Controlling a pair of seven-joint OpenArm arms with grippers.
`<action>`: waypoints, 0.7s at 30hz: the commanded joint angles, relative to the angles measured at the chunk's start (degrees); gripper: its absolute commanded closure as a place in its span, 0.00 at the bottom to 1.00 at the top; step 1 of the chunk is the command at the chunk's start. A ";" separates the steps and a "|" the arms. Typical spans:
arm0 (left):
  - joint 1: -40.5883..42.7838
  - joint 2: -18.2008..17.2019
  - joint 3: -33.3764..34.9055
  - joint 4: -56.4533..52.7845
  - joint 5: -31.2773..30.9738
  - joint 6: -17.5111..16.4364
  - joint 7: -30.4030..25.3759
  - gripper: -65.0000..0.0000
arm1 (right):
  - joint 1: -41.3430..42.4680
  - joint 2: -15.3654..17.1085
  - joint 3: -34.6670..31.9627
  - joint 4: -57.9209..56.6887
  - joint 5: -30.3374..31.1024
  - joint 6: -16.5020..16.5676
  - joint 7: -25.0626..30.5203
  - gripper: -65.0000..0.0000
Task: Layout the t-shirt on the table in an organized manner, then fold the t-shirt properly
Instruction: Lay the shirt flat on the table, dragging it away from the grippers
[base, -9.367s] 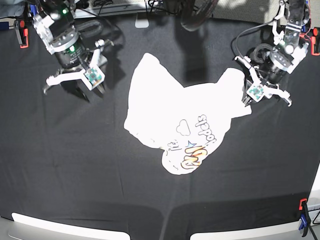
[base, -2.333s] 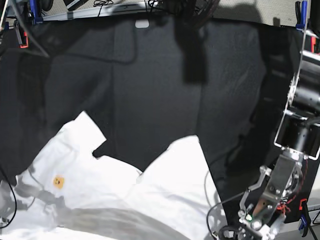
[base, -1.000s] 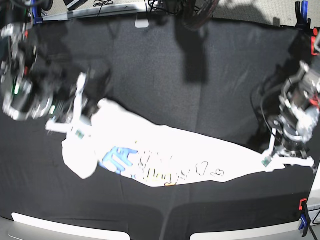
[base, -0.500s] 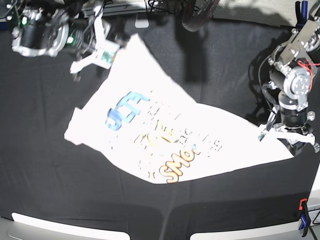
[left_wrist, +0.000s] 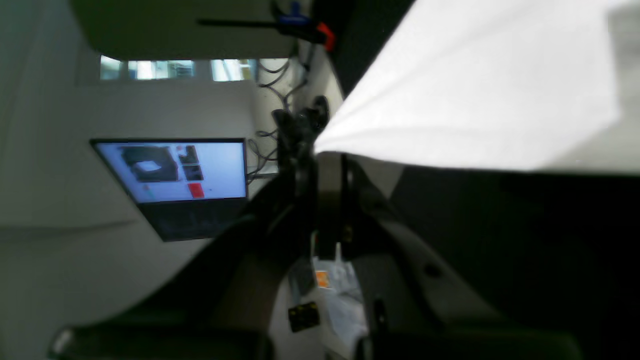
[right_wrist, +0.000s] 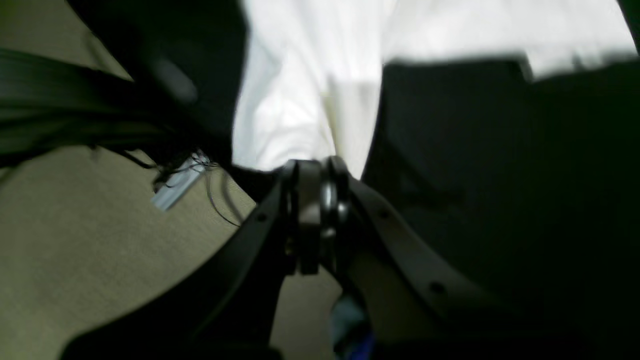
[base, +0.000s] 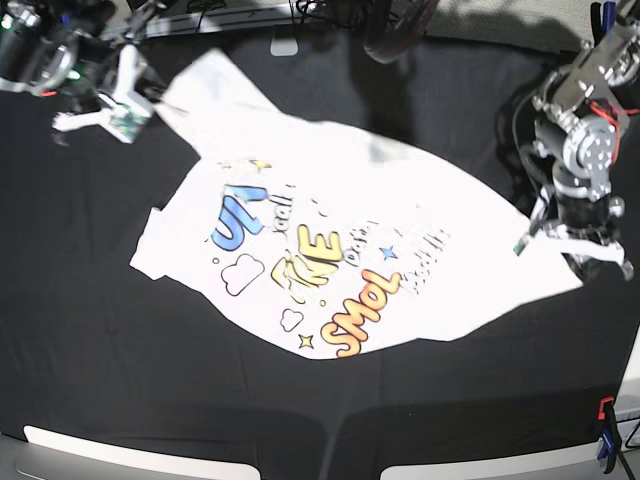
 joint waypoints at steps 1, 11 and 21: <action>0.26 -0.96 -0.63 0.94 1.60 1.11 0.48 1.00 | -1.05 0.81 2.71 0.94 -0.79 0.17 0.79 1.00; 10.80 -1.11 -0.66 0.94 2.23 1.05 4.66 1.00 | -8.81 0.50 22.27 -3.19 -1.11 0.17 0.81 1.00; 20.46 -1.07 -0.63 0.96 5.51 1.07 6.16 1.00 | -9.18 0.57 28.30 -14.60 -1.09 0.13 5.11 1.00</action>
